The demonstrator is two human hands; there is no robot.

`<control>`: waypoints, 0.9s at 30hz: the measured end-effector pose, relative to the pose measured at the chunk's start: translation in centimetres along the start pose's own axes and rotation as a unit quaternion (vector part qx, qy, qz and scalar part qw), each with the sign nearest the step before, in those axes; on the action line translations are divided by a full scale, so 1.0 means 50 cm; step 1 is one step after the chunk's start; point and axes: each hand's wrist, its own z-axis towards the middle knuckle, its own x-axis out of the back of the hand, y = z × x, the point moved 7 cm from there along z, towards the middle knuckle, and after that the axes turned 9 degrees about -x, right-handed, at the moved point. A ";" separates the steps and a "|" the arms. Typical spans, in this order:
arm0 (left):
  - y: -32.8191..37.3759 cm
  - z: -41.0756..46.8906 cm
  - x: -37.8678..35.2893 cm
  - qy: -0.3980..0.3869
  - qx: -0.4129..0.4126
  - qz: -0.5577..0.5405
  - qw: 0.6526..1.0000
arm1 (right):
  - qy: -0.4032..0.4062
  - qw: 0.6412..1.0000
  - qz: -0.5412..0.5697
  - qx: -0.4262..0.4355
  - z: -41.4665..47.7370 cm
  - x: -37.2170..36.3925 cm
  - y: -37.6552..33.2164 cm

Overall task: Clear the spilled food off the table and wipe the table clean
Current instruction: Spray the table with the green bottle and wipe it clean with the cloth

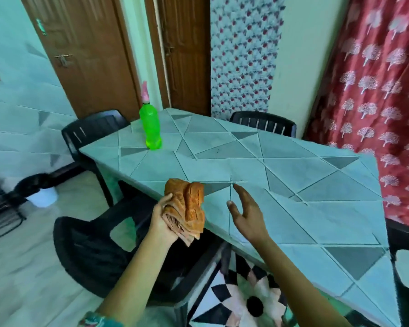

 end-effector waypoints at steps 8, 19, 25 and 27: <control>0.136 0.094 0.104 0.075 -0.050 -0.011 0.996 | -0.052 0.996 0.058 0.050 0.152 -0.125 -0.090; 0.378 0.277 0.254 0.054 -0.099 -0.022 0.993 | -0.031 0.994 0.061 0.083 0.316 -0.365 -0.264; 0.536 0.403 0.336 -0.001 -0.074 -0.010 0.997 | 0.015 0.998 0.044 0.048 0.417 -0.501 -0.357; 0.570 0.444 0.343 -0.011 -0.069 -0.014 0.997 | 0.028 0.998 0.030 0.052 0.452 -0.517 -0.382</control>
